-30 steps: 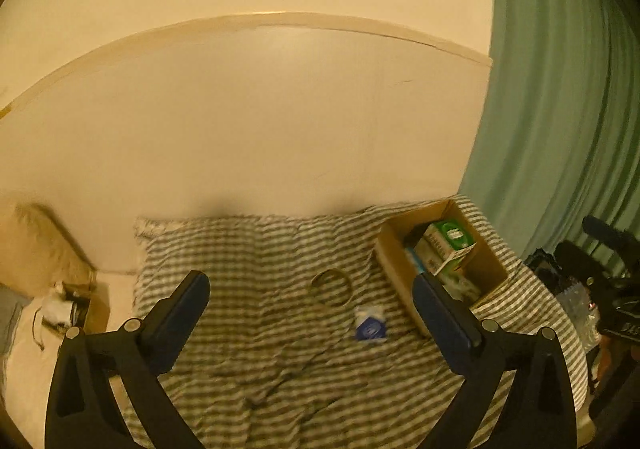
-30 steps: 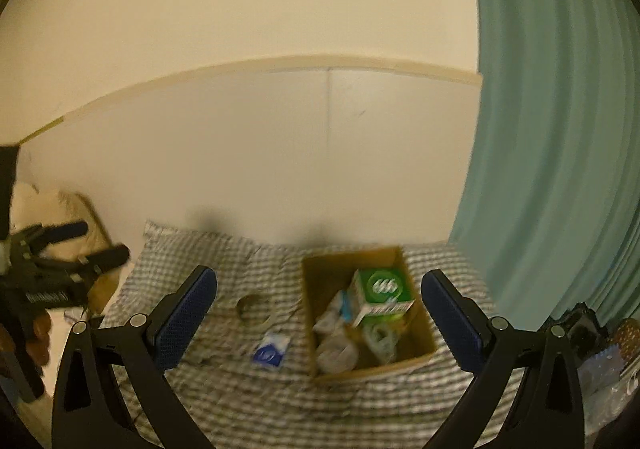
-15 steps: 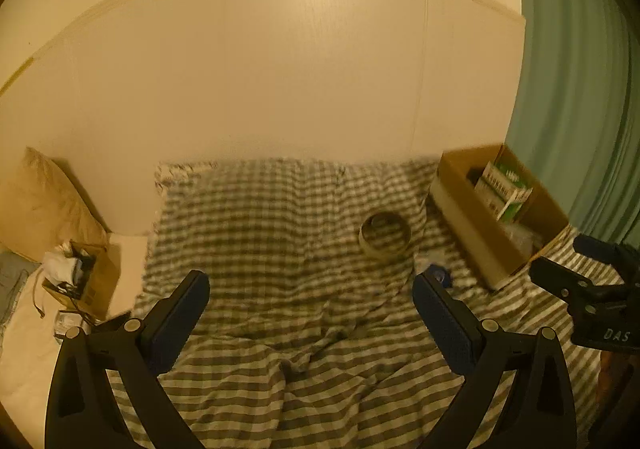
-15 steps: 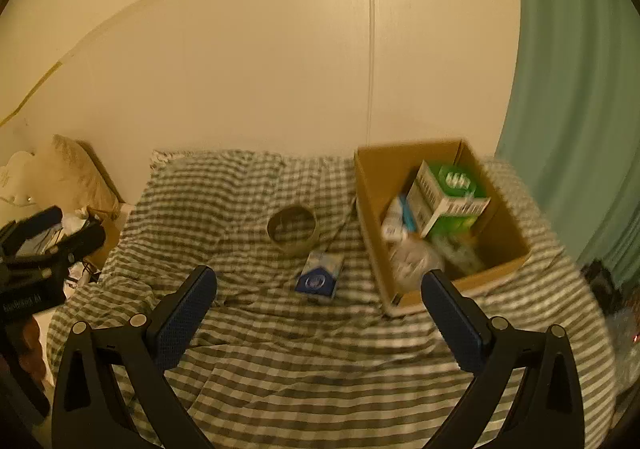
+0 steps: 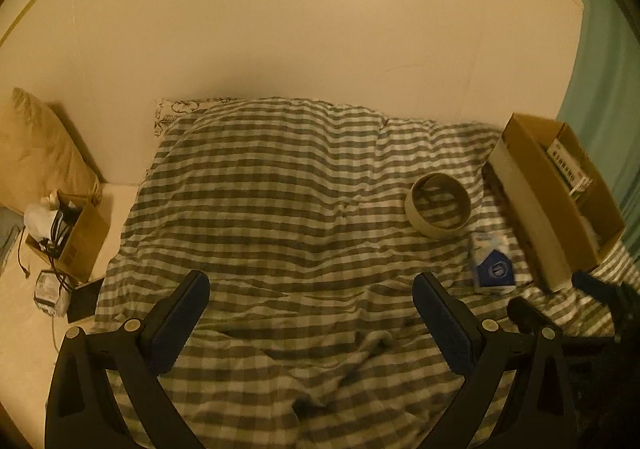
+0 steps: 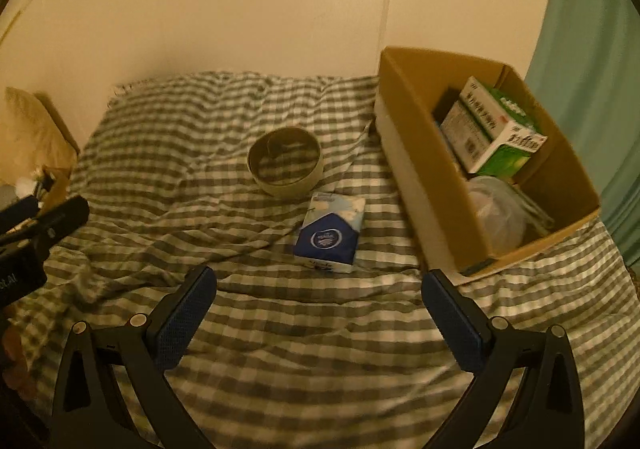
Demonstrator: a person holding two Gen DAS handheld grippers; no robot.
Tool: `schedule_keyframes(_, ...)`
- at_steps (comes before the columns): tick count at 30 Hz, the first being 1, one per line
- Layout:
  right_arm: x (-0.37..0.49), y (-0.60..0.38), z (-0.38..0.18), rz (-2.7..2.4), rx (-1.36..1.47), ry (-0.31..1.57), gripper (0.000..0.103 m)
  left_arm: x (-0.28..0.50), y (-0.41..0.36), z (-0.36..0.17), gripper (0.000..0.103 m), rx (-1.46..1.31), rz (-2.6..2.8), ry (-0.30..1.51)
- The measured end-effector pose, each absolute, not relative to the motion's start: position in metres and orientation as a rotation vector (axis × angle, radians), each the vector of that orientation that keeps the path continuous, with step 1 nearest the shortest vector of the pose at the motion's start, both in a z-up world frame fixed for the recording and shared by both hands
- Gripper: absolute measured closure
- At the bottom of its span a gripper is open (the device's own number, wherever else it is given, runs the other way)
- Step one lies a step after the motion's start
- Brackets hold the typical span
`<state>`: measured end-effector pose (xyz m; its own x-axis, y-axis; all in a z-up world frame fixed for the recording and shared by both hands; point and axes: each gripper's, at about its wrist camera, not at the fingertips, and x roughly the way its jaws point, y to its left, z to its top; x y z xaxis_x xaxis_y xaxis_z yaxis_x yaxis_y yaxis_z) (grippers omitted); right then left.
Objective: Organize objects
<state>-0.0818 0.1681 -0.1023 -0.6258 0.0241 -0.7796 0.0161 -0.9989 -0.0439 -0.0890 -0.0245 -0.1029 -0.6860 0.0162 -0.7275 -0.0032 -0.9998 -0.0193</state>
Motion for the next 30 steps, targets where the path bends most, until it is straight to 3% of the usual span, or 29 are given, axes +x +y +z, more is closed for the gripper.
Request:
schedule_keyframes(8,-0.128,0.177,-0.134,2.706,-1.432,-0.038,0.004,-0.105,-0.02,-0.131,0.0,-1.368,2.822,-0.007)
schedule_keyframes(10,-0.136,0.181,-0.146,2.671,-1.476,-0.012,0.019,-0.107,-0.022,-0.139,0.0,-1.415,2.815,-0.024)
schedule_keyframes(12,-0.143,0.182,-0.16,2.633,-1.537,-0.006,0.023,-0.107,-0.025,-0.144,0.0,-1.438,2.807,-0.044)
schedule_keyframes(21,-0.169,0.187,-0.177,2.597,-1.595,0.02,0.024,-0.108,-0.021,-0.152,0.0,-1.479,2.8,-0.018)
schedule_keyframes(23,-0.175,0.189,-0.183,2.579,-1.618,0.026,0.033,-0.108,-0.019,-0.153,0.0,-1.486,2.801,0.0)
schedule_keyframes(25,-0.176,0.191,-0.185,2.581,-1.632,0.039,0.051,-0.108,-0.014,-0.152,0.0,-1.488,2.803,0.035)
schedule_keyframes(30,-0.156,0.188,-0.162,2.682,-1.526,0.01,0.053,-0.108,0.005,-0.142,0.0,-1.451,2.801,0.117)
